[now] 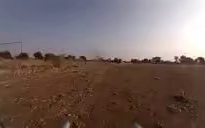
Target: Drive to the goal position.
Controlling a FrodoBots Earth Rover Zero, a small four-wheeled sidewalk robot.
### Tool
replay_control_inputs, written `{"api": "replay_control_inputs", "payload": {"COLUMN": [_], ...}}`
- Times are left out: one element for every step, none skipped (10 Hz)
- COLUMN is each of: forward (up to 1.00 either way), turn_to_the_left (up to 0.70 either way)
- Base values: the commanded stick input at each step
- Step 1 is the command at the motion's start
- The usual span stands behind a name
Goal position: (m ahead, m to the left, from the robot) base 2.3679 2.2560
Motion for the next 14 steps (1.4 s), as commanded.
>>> {"api": "replay_control_inputs", "payload": {"forward": [0.50,0.50,0.50,0.50,0.50,0.50,0.50,0.50,0.50,0.50,0.50,0.50,0.50,0.50], "turn_to_the_left": [0.00,0.00,0.00,0.00,0.00,0.00,0.00,0.00,0.00,0.00,0.00,0.00,0.00,0.00]}}
